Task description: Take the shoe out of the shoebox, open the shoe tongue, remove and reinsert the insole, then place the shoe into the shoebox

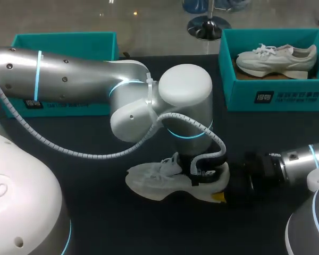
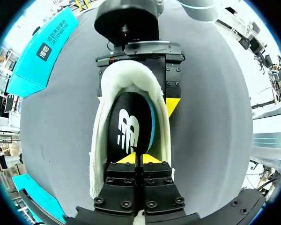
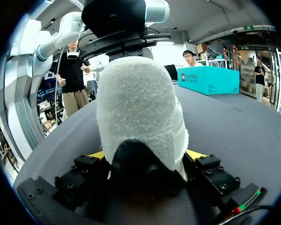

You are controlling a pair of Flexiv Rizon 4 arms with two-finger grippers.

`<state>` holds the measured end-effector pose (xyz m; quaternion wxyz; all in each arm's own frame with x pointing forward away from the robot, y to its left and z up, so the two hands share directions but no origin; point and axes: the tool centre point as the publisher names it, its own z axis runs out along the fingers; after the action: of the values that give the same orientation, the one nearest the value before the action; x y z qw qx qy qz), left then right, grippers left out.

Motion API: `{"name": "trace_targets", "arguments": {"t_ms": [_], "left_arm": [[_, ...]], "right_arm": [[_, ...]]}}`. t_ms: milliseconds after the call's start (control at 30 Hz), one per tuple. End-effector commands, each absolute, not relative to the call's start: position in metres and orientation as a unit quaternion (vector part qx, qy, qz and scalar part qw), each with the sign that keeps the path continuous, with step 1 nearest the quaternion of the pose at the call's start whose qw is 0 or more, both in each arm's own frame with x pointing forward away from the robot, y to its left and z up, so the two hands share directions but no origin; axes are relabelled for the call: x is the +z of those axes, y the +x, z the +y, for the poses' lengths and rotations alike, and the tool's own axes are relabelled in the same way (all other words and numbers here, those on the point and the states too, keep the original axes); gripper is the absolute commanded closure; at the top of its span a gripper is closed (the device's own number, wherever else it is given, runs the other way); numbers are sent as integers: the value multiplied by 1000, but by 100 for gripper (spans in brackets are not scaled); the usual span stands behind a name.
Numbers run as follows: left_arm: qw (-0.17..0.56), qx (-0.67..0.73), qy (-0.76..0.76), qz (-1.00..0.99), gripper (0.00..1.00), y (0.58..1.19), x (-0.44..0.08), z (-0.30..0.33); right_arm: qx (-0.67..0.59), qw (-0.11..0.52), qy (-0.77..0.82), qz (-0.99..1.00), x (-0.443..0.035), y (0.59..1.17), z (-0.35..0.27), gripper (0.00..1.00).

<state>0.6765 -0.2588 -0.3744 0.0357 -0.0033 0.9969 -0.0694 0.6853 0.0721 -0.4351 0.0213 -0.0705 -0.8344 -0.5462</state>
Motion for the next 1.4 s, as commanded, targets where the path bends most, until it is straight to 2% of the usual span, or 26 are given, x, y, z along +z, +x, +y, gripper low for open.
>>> {"name": "trace_targets", "arguments": {"t_ms": [33, 500, 1400], "left_arm": [[39, -83, -9, 996, 100, 676, -353, -245], [37, -127, -29, 991, 100, 686, -315, -236], [40, -106, -6, 994, 100, 660, -335, -278]], "right_arm": [[-545, 22, -71, -835, -443, 683, 72, 100], [-545, 22, -71, -835, -443, 683, 72, 100], [-545, 22, -71, -835, -443, 683, 72, 100]]}}
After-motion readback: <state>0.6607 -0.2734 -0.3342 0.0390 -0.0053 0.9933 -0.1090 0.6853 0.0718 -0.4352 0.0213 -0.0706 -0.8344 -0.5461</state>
